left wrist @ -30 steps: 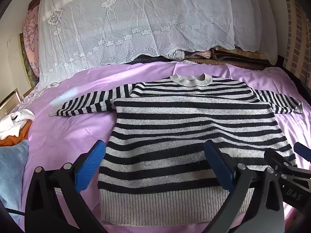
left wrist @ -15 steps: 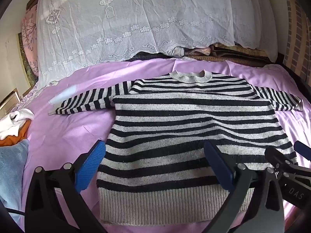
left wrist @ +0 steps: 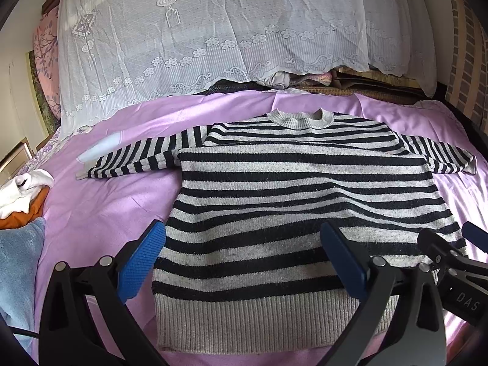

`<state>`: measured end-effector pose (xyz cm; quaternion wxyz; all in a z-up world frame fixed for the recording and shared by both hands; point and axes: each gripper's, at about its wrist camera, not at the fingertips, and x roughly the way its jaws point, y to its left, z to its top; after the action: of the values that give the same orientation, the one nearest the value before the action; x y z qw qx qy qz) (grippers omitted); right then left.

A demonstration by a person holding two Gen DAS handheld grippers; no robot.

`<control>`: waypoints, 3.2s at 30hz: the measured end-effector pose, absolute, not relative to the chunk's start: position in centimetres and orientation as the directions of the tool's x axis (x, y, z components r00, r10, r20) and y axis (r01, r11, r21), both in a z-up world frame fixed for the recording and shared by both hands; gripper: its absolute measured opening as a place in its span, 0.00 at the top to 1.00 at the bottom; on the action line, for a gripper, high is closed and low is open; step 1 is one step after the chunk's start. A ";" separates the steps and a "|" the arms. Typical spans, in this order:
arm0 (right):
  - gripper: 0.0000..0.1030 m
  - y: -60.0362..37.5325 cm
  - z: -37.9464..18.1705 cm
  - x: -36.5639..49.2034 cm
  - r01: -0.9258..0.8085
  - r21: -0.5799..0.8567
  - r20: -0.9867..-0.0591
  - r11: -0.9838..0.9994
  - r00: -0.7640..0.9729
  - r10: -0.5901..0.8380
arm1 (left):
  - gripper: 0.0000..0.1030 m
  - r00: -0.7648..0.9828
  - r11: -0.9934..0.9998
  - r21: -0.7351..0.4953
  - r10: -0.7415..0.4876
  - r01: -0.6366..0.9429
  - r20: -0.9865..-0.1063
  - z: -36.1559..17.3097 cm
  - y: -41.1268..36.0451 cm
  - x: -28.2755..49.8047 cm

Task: Fold small clothes

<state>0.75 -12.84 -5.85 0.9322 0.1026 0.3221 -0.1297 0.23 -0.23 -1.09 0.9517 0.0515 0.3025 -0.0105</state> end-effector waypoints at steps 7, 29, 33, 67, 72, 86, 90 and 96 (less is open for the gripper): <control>0.03 -12.8 -5.8 0.7 0.309 0.113 -0.628 0.944 0.759 -0.173 | 0.04 0.816 0.994 0.098 0.015 0.051 -0.578 -1.1 -0.2 0.2; 0.03 -12.7 -5.9 0.7 0.313 0.139 -0.631 0.939 0.759 -0.159 | 0.04 0.814 0.994 0.098 0.015 0.052 -0.580 -1.1 -0.1 0.2; 0.03 -12.8 -6.0 0.6 0.316 0.158 -0.633 0.936 0.760 -0.150 | 0.04 0.814 0.994 0.098 0.015 0.051 -0.580 -1.1 -0.1 0.2; 0.03 -13.1 -5.6 0.7 0.323 0.150 -0.632 0.934 0.758 -0.161 | 0.04 0.811 0.994 0.099 0.014 0.055 -0.585 -1.3 0.1 0.1; 0.03 -13.1 -5.8 0.9 0.327 0.148 -0.637 0.933 0.753 -0.163 | 0.04 0.793 0.993 0.091 0.000 0.070 -0.609 -1.9 0.0 0.4; 0.03 -14.6 -6.4 -1.6 0.196 0.246 -0.565 0.949 0.825 -0.024 | 0.04 0.733 0.992 -0.056 -0.123 0.115 -0.669 -2.7 3.4 1.2; 0.03 -19.1 -7.2 -3.6 0.216 0.475 -0.525 0.853 0.848 0.077 | 0.04 0.691 0.979 -0.152 -0.206 0.139 -0.693 -3.3 5.8 0.9; 0.03 -22.8 -9.6 -4.4 0.151 0.727 -0.433 0.670 0.858 0.276 | 0.04 0.591 0.900 -0.418 -0.406 0.126 -0.697 -4.8 10.1 1.9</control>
<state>-4.40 -22.75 -9.63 0.8748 0.4045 0.2642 0.0358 1.86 10.11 -4.79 0.8765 -0.1645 0.4262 -0.1516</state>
